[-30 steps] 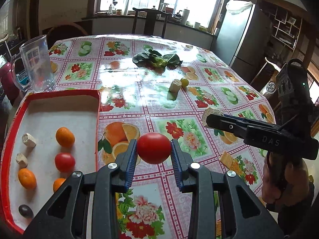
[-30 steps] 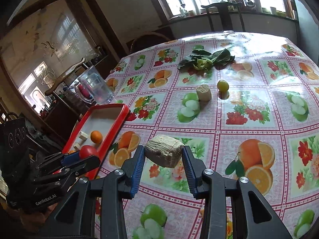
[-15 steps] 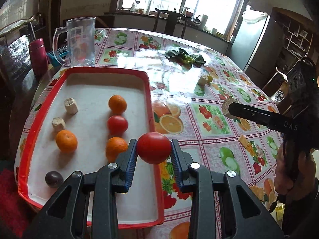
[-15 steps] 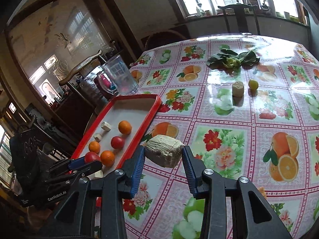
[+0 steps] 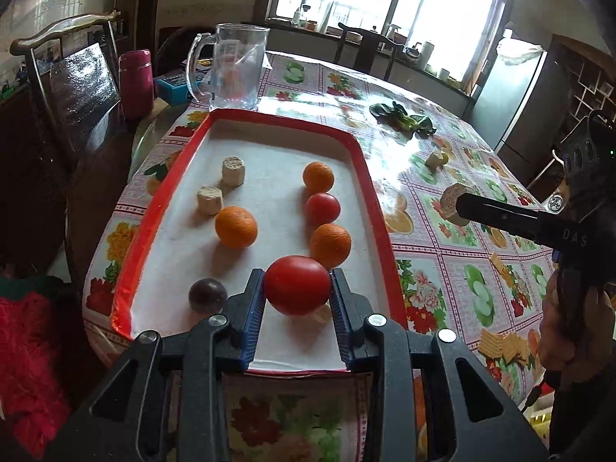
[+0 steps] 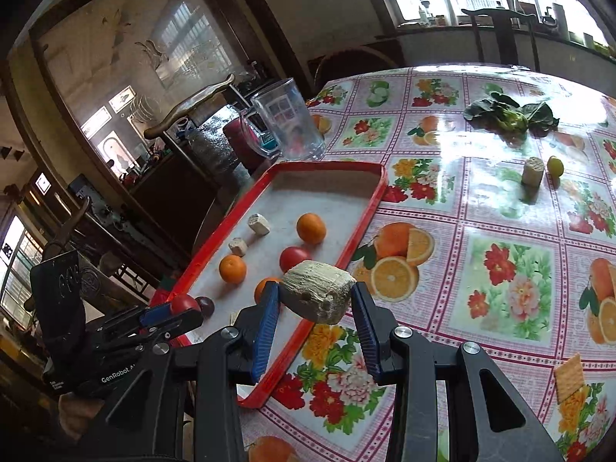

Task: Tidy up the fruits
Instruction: 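Carry the tomato and bread roll into the red tray and release both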

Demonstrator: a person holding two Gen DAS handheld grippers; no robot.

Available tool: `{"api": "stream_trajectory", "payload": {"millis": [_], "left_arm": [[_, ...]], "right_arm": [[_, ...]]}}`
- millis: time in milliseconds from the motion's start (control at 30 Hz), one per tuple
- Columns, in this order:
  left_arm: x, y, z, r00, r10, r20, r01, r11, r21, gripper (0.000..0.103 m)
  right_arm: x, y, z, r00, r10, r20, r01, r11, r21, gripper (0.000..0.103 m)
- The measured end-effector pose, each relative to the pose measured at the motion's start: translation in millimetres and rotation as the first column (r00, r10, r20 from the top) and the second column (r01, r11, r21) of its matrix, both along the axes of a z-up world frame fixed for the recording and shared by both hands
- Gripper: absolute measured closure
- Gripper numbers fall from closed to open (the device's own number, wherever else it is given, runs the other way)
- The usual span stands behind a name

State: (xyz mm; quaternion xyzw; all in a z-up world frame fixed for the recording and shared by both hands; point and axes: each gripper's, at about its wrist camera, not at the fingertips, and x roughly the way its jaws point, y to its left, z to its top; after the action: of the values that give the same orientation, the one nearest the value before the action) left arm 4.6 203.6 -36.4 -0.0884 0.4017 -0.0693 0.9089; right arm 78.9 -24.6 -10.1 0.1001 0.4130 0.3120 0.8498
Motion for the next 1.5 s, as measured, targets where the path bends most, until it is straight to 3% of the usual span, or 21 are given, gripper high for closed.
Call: {"api": "stream_trajectory", "payload": {"millis": [400, 767, 1500], "left_arm": [[-16.5, 32.7, -5.3, 0.998, 0.061, -0.005, -0.061, 0.998, -0.006, 0.073], [-22.4, 45.1, -16.5, 0.996, 0.086, -0.036, -0.085, 0.996, 0.005, 0.072], [-6.7, 47.9, -26.5, 0.995, 0.077, -0.058, -0.075, 0.996, 0.042, 0.072]], "right_arm": [[-13.9, 43.2, -8.7, 0.996, 0.091, -0.02, -0.091, 0.996, -0.018, 0.064], [-33.1, 80.8, -27.4, 0.981, 0.193, -0.024, -0.194, 0.973, -0.124, 0.064], [-44.1, 92.0, -37.0, 0.969, 0.246, -0.003, -0.241, 0.95, -0.196, 0.064]]}}
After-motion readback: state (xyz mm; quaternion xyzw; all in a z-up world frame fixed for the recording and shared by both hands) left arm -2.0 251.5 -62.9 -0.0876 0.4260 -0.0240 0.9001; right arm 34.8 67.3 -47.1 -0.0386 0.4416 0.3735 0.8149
